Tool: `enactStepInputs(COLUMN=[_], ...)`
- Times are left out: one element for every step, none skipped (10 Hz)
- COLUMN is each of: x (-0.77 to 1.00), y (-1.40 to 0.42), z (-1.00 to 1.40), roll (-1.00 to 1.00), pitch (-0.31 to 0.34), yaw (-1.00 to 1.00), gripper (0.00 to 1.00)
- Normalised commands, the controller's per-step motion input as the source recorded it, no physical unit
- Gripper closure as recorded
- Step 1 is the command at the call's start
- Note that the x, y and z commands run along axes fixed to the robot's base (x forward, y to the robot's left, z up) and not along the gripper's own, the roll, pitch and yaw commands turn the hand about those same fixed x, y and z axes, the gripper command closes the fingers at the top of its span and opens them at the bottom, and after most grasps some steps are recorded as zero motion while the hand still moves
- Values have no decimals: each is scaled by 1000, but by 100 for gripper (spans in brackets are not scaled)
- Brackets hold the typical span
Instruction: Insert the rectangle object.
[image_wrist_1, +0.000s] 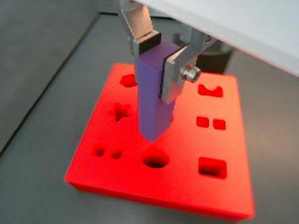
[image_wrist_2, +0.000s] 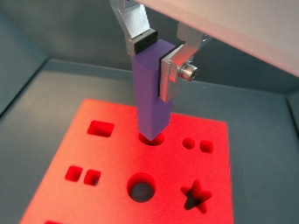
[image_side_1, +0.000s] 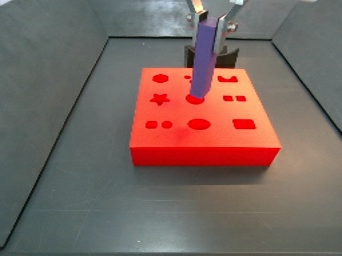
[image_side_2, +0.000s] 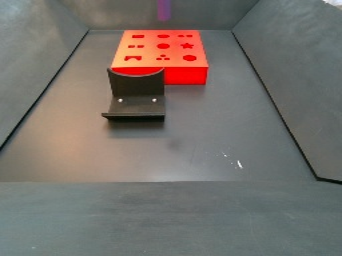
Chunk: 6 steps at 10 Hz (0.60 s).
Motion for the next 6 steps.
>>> enactStepInputs(x=[80,171,77,60,0,17], y=[-29,-34,-83,-100,-97,-94], z=[-251,-303,-94,0,0,-51], roll=[-57,-49,-94,-120,-111,-91], pitch=[0,0,0,0,0,0], yaw=[-954,-894,-909,-909,-960,-954], gripper=[100,100,100,100,100,100])
